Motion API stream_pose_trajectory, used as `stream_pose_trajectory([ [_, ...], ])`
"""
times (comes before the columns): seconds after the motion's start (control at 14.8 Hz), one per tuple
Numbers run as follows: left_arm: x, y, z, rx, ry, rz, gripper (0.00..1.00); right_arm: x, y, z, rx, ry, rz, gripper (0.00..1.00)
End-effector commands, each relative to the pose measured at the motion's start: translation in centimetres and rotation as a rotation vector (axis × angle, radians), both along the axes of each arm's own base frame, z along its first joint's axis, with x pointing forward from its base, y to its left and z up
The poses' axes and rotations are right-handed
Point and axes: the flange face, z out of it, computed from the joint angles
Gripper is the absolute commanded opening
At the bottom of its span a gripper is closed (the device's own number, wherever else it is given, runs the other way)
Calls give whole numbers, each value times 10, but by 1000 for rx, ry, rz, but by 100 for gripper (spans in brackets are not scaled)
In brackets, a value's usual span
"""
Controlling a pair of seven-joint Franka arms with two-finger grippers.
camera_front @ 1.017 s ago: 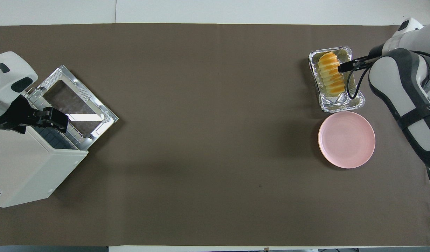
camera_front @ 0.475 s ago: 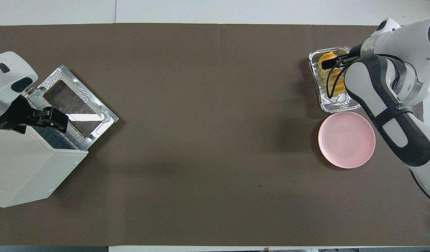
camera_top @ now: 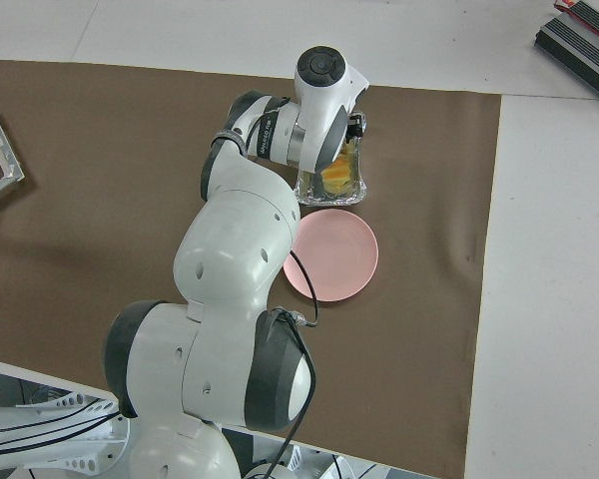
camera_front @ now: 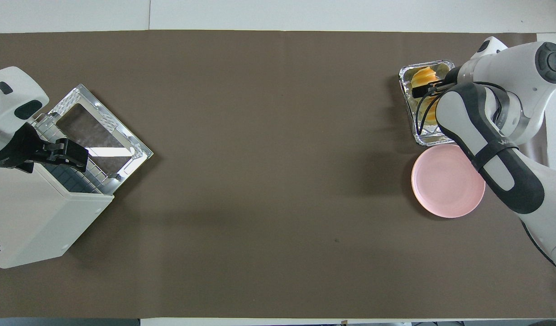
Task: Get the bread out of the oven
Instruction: 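Grasp the bread rolls in the tray with the right gripper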
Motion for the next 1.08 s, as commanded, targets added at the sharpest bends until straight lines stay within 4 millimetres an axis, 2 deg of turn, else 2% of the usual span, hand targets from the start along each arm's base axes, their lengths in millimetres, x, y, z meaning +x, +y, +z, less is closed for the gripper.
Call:
stream_pose_trajectory([
  [0.0, -6, 4, 4, -11, -19, 3, 100, -12, -2, -6, -12, -9, -6, 42],
  [0.07, -6, 4, 4, -11, -19, 3, 100, -12, -2, -6, -13, -7, -2, 13],
  [0.14, -6, 4, 4, -11, -19, 3, 100, -11, 0, -3, -14, -6, 4, 0],
  [0.27, -6, 4, 4, -11, -19, 3, 100, -12, 2, 6, -10, 12, 9, 0],
  [0.47, -6, 4, 4, -11, -19, 3, 100, -11, 12, 47, 3, 67, 39, 0],
  [0.68, -6, 4, 4, -11, -19, 3, 100, -23, 14, 86, 6, 95, 47, 0],
  [0.81, -6, 4, 4, -11, -19, 3, 100, -35, 15, 111, 17, 132, 16, 0],
  [0.95, -6, 4, 4, -11, -19, 3, 100, -59, 18, 131, 29, 202, -19, 0],
  [1.02, -6, 4, 4, -11, -19, 3, 100, -74, 20, 133, 29, 230, -28, 0],
])
